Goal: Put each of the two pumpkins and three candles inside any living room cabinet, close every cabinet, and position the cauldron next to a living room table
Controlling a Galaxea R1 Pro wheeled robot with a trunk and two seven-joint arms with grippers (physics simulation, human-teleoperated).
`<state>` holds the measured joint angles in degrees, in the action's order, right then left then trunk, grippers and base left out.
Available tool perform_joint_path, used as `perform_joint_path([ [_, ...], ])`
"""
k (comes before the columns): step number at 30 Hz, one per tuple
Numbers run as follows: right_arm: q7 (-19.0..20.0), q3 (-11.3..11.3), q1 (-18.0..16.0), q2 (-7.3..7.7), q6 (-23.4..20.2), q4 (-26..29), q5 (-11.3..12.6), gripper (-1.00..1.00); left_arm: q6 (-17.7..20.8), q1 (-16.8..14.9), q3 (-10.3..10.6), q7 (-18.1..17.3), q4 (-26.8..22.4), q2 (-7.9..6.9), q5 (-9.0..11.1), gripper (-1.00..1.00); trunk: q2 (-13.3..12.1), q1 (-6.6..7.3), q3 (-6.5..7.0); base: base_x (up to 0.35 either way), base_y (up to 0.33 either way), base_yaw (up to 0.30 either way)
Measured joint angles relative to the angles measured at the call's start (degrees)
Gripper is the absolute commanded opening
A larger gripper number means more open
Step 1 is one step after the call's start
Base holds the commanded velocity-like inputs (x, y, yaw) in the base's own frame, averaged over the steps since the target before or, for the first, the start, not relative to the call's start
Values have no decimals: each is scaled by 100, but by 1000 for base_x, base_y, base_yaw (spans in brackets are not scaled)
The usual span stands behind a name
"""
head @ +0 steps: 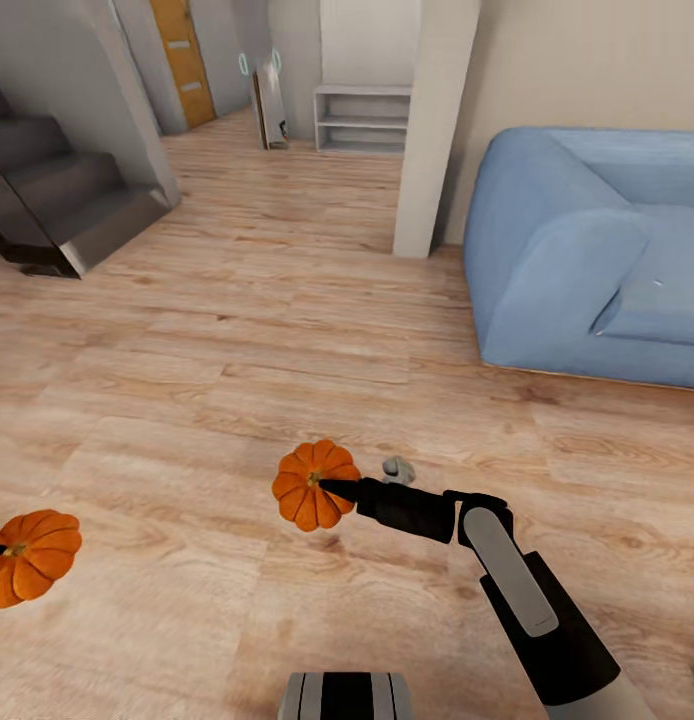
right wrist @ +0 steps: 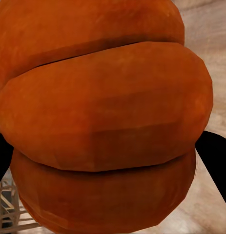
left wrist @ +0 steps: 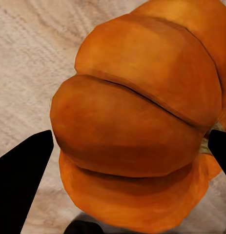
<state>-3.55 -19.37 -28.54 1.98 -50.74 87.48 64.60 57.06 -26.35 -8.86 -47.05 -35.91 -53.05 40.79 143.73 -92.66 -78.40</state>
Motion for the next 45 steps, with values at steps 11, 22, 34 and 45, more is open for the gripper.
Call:
perform_joint_path([
  [11,11,9,0,29,-7,-2,-27,-100,-103,2,704,421,-1067,1073,-64,-100,-15,28,243,0,0,285],
  [22,12,125,0,60,-9,4,-10,-100,-121,-6,562,2658,-2074,2247,23,-100,-30,57,488,0,0,285],
  [34,23,132,1,62,-9,6,-5,-100,-126,-7,410,2721,-2080,2270,-2,-100,-40,77,665,0,0,261],
  [45,37,141,1,62,2,10,36,-100,-124,-8,361,2743,-2078,2288,44,-100,-169,163,896,0,0,19],
])
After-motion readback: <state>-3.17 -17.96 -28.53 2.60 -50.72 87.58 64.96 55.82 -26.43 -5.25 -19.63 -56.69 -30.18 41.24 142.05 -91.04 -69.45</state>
